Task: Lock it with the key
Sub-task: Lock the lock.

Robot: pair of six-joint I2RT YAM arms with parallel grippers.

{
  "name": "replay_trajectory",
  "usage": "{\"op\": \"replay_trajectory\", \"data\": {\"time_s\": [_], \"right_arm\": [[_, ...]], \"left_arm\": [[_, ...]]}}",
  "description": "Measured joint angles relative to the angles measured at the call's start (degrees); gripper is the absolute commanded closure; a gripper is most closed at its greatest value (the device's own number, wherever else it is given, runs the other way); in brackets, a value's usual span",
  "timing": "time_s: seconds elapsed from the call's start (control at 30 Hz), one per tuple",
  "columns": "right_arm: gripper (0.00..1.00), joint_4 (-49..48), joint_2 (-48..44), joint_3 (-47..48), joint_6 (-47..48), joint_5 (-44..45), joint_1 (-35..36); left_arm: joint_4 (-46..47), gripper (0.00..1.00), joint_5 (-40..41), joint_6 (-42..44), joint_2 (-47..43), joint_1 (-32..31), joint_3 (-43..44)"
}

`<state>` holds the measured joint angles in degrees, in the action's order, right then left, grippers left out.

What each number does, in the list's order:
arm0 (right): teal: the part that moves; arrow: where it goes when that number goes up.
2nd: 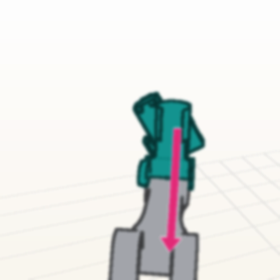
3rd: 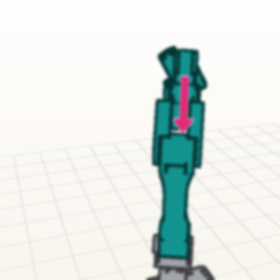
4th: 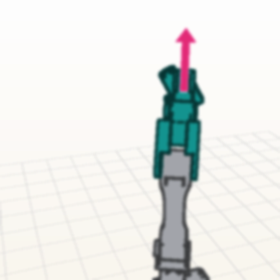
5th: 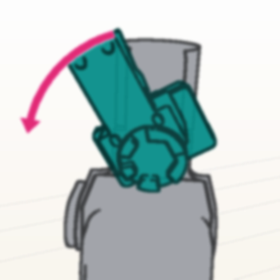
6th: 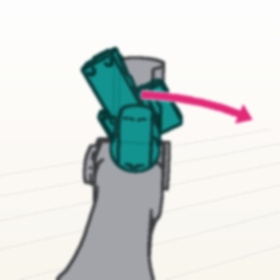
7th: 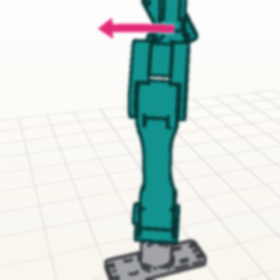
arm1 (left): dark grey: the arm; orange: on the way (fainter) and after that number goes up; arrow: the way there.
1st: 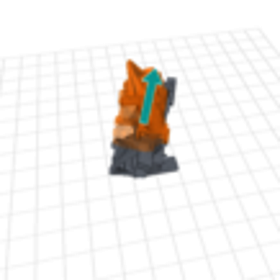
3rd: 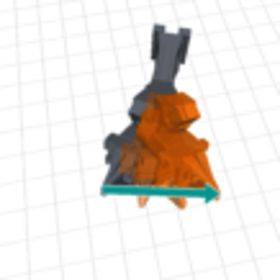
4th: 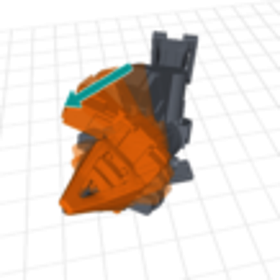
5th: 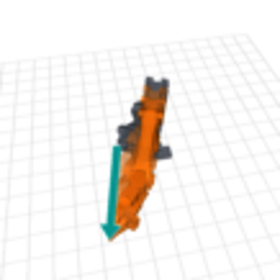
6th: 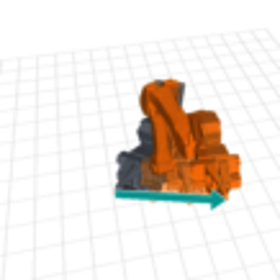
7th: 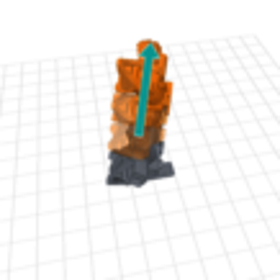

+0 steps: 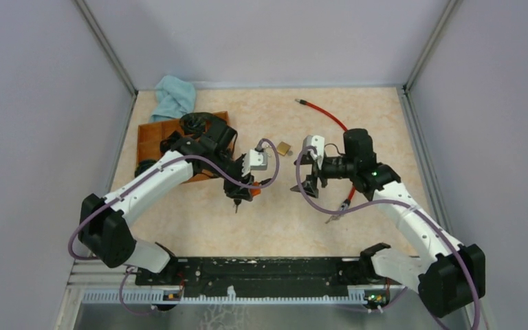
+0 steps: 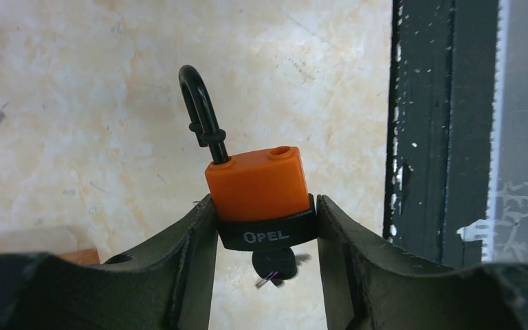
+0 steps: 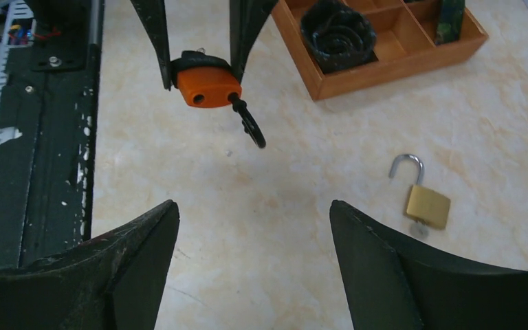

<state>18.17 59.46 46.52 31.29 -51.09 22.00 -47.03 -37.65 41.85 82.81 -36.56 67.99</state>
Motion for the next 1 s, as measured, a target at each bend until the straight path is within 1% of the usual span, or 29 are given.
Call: {"op": "replay_trajectory", "data": {"time_s": [0.1, 0.23, 0.3, 0.47, 0.6, 0.77, 0.87, 1.0], "right_arm": [[0.27, -2.2, 2.9, 1.6, -0.9, -4.3, 0.9], [0.39, -4.2, 6.4, 2.4, -2.2, -7.1, 2.5], [0.43, -5.5, 7.7, 2.4, -3.6, -7.9, 3.1], [0.51, -9.3, 9.0, 2.3, -6.3, -8.9, 4.7], [0.55, -10.3, 10.2, 2.3, -6.9, -9.0, 7.1], [0.66, -10.3, 11.7, 2.3, -6.9, -8.7, 8.3], [0.69, -10.4, 11.8, 2.3, -6.9, -8.5, 8.5], [0.69, -10.6, 11.8, 2.3, -7.0, -8.5, 9.0]], "left_arm": [[-1.4, 1.00, -3.0, 0.3, 0.3, 0.0, 2.5], [-2.0, 1.00, -6.1, 0.2, 0.3, 0.0, 4.2], [-1.9, 1.00, -7.1, 0.0, 0.3, 0.0, 4.2], [-0.9, 1.00, -8.6, -0.5, -0.5, 0.0, 3.6], [-0.6, 1.00, -9.6, -1.0, -1.6, -0.1, 3.4], [0.0, 1.00, -10.1, -1.3, -2.8, -0.1, 2.7], [0.3, 1.00, -10.2, -1.4, -3.3, -0.1, 1.9], [0.4, 1.00, -10.2, -1.4, -3.5, -0.1, 1.2]]}}
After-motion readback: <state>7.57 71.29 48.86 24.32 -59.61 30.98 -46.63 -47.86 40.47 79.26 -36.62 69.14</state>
